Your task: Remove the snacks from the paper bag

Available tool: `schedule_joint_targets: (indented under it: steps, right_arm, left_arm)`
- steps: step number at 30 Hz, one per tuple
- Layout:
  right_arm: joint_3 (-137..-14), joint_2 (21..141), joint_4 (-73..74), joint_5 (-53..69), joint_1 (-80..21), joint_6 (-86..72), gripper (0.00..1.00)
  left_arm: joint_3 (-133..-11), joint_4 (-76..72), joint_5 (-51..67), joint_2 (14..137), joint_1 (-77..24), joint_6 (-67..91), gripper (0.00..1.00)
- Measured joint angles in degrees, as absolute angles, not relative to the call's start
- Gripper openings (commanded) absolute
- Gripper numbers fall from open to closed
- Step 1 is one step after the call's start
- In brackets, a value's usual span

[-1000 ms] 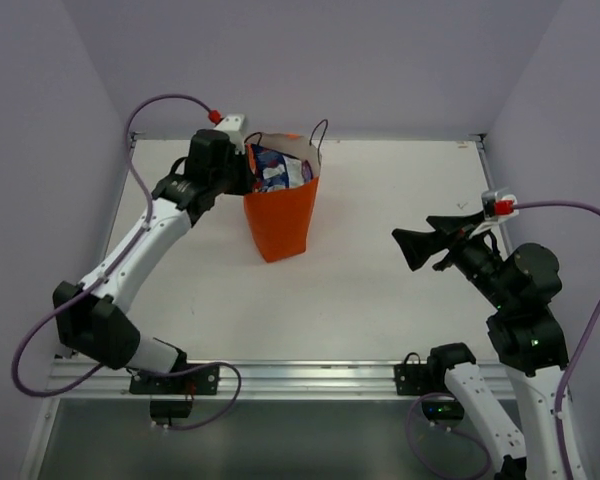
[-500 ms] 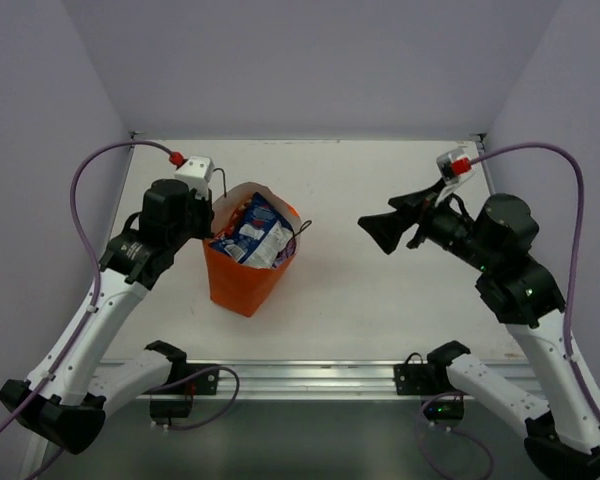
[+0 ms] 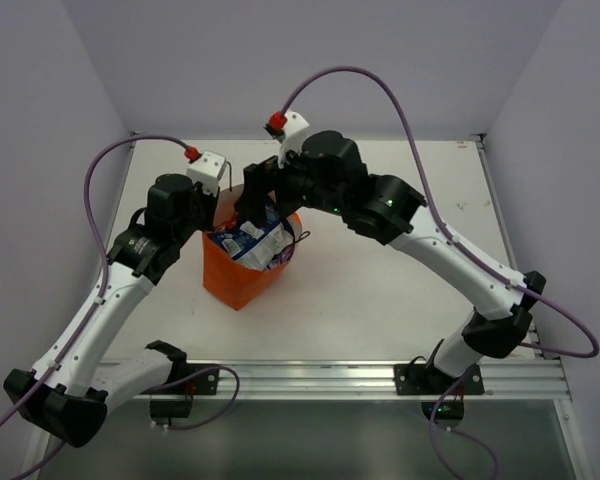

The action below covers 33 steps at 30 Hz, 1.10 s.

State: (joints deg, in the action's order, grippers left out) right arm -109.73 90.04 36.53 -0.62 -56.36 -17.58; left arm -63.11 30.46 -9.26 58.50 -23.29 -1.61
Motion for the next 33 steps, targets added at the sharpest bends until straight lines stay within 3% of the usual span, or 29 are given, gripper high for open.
schedule_joint_targets:
  steps: [6, 15, 28, 30, 31, 33]
  right_arm:
    - [-107.24, 95.72, 38.35, -3.55, -57.98, -24.95, 0.91]
    - [-91.61, 96.05, 34.68, -6.55, -58.11, -35.88, 0.94]
    - [-86.04, 98.54, 20.91, -7.57, -58.11, -43.13, 0.96]
    - [-85.56, 98.61, 19.38, -7.64, -58.11, -43.79, 0.93]
    - [-85.34, 98.67, 18.59, -7.84, -58.11, -44.05, 0.83]
    - [-85.06, 99.09, 17.61, -8.27, -58.11, -44.53, 0.73]
  left_arm:
    - [-63.11, 29.93, -9.26, 58.28, -23.33, -5.17, 0.00]
    - [-63.09, 29.80, -8.47, 55.29, -23.33, -8.03, 0.00]
    - [-59.70, 27.81, -6.02, 51.55, -23.27, -7.01, 0.00]
    - [-59.33, 27.40, -5.76, 51.40, -23.27, -6.61, 0.00]
    - [-59.24, 27.29, -5.67, 51.35, -23.27, -6.52, 0.00]
    - [-59.22, 27.22, -5.43, 51.35, -23.27, -6.37, 0.00]
